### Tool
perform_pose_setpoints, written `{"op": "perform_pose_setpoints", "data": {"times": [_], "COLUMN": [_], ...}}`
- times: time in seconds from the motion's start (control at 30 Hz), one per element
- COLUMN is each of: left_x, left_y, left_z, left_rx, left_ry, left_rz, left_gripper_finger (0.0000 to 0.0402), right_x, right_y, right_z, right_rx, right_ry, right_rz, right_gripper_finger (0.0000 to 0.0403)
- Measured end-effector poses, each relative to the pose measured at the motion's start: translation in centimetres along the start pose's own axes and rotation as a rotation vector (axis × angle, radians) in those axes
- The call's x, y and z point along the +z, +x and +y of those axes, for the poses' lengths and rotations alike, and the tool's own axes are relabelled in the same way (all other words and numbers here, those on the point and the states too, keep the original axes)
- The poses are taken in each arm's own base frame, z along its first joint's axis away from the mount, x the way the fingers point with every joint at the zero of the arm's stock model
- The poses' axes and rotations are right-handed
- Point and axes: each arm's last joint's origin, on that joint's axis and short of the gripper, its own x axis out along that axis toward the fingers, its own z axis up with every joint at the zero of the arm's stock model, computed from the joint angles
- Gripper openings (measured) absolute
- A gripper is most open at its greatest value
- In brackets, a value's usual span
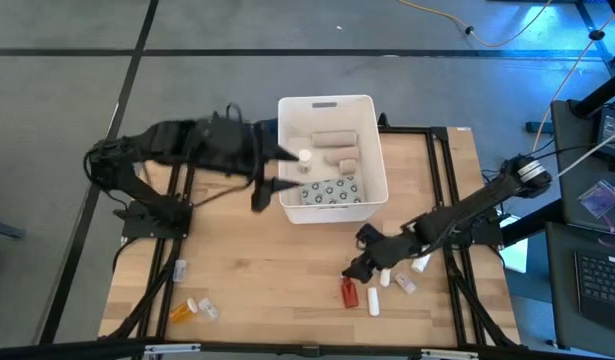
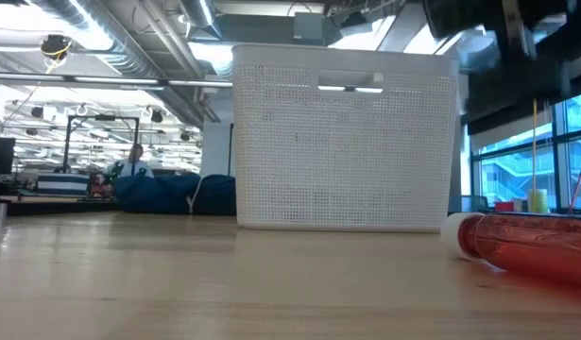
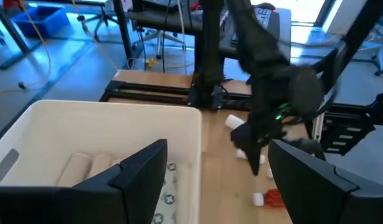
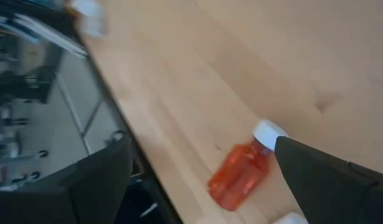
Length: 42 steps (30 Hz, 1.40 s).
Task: Pick & place medical supplies in basket/bin
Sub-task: Put the red medicine bottle into the bin
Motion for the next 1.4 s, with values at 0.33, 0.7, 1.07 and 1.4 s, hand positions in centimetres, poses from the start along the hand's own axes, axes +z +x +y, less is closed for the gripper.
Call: {"op": "perform_pose_setpoints", "data": {"times": [0.33, 0.7, 1.07, 1.4], "left_x": [-1.9, -5.1, -7.6, -8.3], "left_y": [-0.9, -2.3, -3.0, -2.2], "left_z": [-7.8, -13.3, -17.8, -18.6], "left_rx": [-0.045, -0.031, -0.278, -0.281], "left_ry": [-0.008, -0.003, 0.117, 0.192], "left_rz": [0.012, 0.083, 0.214, 0.229], "left_gripper_finger": [0.0271, 0.0271, 0.0271, 0.0271], "right_x": [-1.0, -1.0, -0.9, -1.0], "right_y": [4.4, 5.5, 5.5, 5.4], "right_z": [-1.7, -0.8, -0.6, -1.9], "right_rx": [-0.132, -0.028, -0.008, -0.143], "right_ry": [0.002, -0.011, 0.061, 0.108], "right_rz": [0.063, 0.051, 0.043, 0.038], "right_gripper_finger": [0.0388, 0.0388, 0.0388, 0.0385]}}
